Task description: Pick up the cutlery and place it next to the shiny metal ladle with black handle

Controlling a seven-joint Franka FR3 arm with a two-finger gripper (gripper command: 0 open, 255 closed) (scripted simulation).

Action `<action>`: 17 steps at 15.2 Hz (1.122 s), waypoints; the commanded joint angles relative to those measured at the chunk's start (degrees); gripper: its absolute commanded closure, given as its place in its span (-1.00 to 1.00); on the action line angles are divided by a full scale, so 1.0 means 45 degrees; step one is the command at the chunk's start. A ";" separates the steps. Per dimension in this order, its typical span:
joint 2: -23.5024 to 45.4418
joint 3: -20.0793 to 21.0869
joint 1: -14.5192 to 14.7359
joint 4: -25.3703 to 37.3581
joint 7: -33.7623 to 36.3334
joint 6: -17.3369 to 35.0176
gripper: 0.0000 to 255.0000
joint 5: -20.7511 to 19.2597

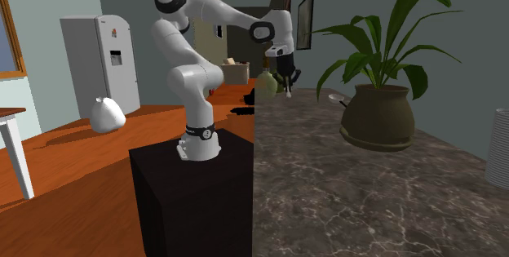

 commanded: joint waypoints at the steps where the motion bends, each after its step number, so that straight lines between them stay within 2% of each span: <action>1: -0.0123 -0.0199 -0.0026 0.0228 0.0078 -0.0359 1.00 -0.0179; 3: -0.0222 -0.0359 -0.0039 0.0420 0.0147 -0.0651 1.00 -0.0317; 6: 0.1187 0.0809 -0.0812 0.1668 0.0778 0.0000 1.00 -0.0463; 10: 0.3073 0.2627 -0.2174 0.3435 0.1848 0.0781 1.00 -0.1126; 14: 0.5125 0.5150 -0.4206 0.5320 0.3333 0.1499 1.00 -0.2536; 15: 0.5364 0.5523 -0.4519 0.5534 0.3527 0.1570 1.00 -0.2746; 17: 0.5534 0.5832 -0.4693 0.5322 0.3533 0.1953 1.00 -0.2774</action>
